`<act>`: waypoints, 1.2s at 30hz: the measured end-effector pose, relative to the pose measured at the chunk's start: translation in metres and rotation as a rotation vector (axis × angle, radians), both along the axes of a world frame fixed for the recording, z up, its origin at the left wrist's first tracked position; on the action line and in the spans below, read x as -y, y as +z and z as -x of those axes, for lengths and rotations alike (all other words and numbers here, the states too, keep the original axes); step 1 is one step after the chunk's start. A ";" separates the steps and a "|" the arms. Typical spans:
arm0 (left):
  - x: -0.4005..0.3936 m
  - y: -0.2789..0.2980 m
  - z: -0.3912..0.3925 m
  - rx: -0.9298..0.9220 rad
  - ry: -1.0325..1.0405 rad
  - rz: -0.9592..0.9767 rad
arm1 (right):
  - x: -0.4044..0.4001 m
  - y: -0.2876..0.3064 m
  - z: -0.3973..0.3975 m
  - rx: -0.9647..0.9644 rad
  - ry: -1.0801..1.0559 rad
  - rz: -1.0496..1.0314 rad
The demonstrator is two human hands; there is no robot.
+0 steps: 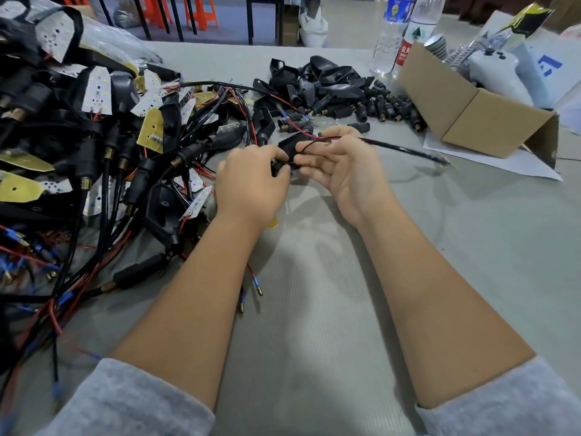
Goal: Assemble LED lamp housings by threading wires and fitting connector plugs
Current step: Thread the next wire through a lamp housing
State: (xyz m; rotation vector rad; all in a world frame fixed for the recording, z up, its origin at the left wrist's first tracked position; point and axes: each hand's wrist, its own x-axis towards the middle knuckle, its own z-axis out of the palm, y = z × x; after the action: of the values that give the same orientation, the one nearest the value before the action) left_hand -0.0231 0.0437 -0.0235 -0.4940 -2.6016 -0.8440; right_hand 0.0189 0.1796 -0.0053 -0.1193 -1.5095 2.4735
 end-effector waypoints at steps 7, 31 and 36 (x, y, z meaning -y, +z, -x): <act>0.002 0.004 0.005 0.054 0.036 -0.368 | -0.007 -0.001 0.004 0.021 -0.008 0.237; -0.003 0.009 -0.009 -0.175 0.087 -0.603 | 0.001 -0.008 0.003 0.092 -0.152 -0.427; -0.010 0.010 -0.013 -0.271 -0.110 -0.373 | 0.004 -0.006 0.000 0.067 -0.067 -0.355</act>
State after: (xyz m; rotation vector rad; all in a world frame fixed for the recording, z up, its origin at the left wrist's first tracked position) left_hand -0.0101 0.0535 -0.0140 -0.5978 -2.1245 -1.1768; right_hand 0.0190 0.1757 -0.0110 -0.1863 -1.9108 2.1309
